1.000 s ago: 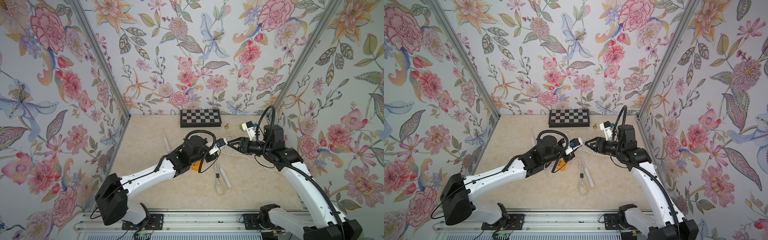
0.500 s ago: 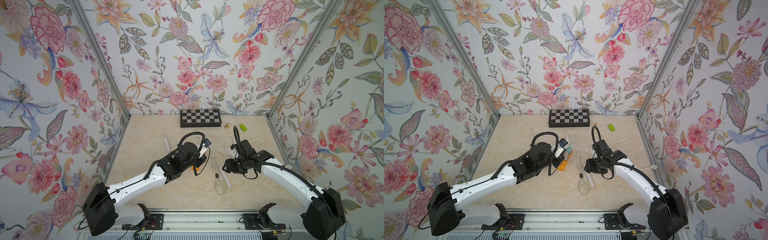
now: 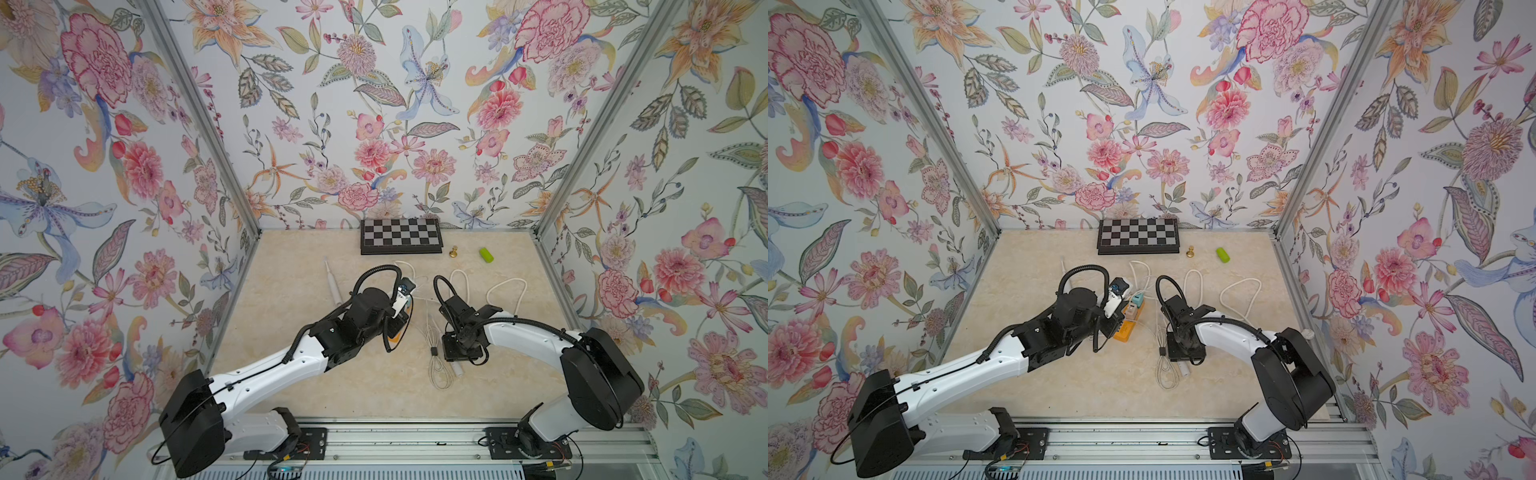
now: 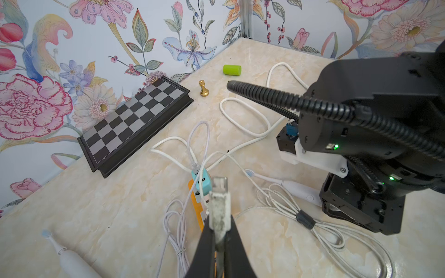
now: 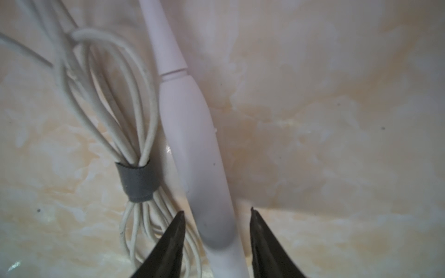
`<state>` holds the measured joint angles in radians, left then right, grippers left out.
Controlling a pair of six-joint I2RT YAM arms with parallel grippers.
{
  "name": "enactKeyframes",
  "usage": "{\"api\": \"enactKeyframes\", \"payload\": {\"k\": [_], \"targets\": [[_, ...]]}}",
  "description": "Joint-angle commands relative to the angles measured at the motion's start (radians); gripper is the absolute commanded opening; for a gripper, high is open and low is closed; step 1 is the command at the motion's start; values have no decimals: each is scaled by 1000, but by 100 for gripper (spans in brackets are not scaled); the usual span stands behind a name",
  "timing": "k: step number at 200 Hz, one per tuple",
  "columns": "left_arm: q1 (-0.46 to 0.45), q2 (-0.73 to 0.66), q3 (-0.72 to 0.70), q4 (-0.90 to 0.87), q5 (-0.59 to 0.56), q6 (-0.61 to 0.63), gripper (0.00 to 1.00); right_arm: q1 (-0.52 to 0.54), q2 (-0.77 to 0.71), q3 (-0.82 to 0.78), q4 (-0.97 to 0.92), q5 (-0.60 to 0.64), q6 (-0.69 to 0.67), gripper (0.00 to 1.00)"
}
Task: Charge the electric toothbrush
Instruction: Pick up the electric toothbrush from the center of the board.
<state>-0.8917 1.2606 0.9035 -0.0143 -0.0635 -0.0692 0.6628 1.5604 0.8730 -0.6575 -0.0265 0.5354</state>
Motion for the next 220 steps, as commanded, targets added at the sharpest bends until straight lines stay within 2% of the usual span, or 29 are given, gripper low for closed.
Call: {"api": "enactKeyframes", "payload": {"k": [1,72,103,145,185,220], "targets": [[11,5,-6,10,7,-35,0,17,25,34,14,65,20,40],[12,7,-2,14,19,-41,0,47,62,33,21,168,34,26],[13,4,0,20,31,-48,0,44,9,2,51,138,38,20],[12,4,33,14,49,-95,0,-8,-210,-49,78,102,86,16],[12,2,31,72,101,-185,0,-174,-484,-73,157,0,132,15],[7,34,27,115,166,-272,0,-234,-630,-42,253,-70,178,15]]}}
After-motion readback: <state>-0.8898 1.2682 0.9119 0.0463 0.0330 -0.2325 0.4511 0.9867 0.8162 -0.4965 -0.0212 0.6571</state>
